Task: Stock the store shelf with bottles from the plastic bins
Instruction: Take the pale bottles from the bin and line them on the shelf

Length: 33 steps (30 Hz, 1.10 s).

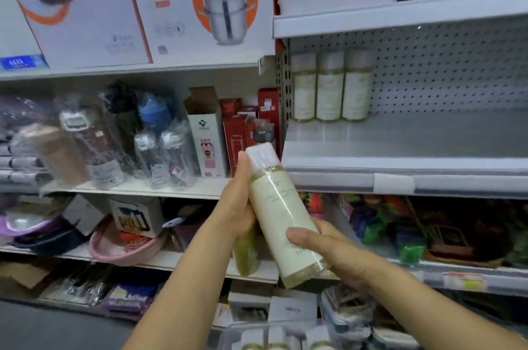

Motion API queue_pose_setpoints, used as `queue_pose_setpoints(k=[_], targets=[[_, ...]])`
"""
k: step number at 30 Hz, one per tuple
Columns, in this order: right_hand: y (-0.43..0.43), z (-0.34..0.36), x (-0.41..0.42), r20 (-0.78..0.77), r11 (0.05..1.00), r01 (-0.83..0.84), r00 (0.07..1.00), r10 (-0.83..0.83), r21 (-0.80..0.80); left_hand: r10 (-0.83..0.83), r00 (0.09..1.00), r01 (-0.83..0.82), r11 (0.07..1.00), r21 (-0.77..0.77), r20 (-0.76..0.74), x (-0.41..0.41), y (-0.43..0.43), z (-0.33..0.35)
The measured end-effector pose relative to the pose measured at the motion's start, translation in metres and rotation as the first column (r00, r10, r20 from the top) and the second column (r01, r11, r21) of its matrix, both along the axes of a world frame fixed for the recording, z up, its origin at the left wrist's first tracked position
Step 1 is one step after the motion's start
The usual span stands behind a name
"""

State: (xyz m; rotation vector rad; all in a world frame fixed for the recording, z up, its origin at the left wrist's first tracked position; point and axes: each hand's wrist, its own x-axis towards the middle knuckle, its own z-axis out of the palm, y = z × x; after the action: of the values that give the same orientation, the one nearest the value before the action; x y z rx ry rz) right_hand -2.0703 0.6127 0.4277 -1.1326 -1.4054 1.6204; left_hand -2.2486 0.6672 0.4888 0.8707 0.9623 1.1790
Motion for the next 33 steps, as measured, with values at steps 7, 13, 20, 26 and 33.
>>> queue_pose_setpoints(k=[7, 13, 20, 26, 33], targets=[[0.017, 0.054, 0.06, -0.023, 0.993, 0.098, 0.995, -0.096, 0.073, -0.164, 0.979, 0.173, 0.983, 0.065, -0.124, 0.063, 0.004, 0.032], [0.05, 0.084, 0.129, 0.011, 0.965, 0.225, 0.973, -0.229, 0.137, -0.295, 0.876, 0.358, 0.928, 0.105, -0.383, 0.128, 0.026, 0.059], [0.098, 0.107, 0.204, 0.044, 0.928, 0.277, 0.954, -0.296, 0.251, -0.274, 0.904, 0.339, 0.927, 0.159, -0.329, 0.215, 0.084, 0.072], [0.143, 0.102, 0.257, 0.089, 0.907, 0.312, 0.933, -0.348, 0.282, -0.162, 0.944, 0.251, 0.916, 0.312, -0.286, 0.266, 0.129, 0.055], [0.197, 0.087, 0.289, 0.173, 0.882, 0.272, 0.917, -0.358, 0.385, -0.094, 0.946, 0.22, 0.89, 0.4, -0.311, 0.302, 0.168, 0.037]])
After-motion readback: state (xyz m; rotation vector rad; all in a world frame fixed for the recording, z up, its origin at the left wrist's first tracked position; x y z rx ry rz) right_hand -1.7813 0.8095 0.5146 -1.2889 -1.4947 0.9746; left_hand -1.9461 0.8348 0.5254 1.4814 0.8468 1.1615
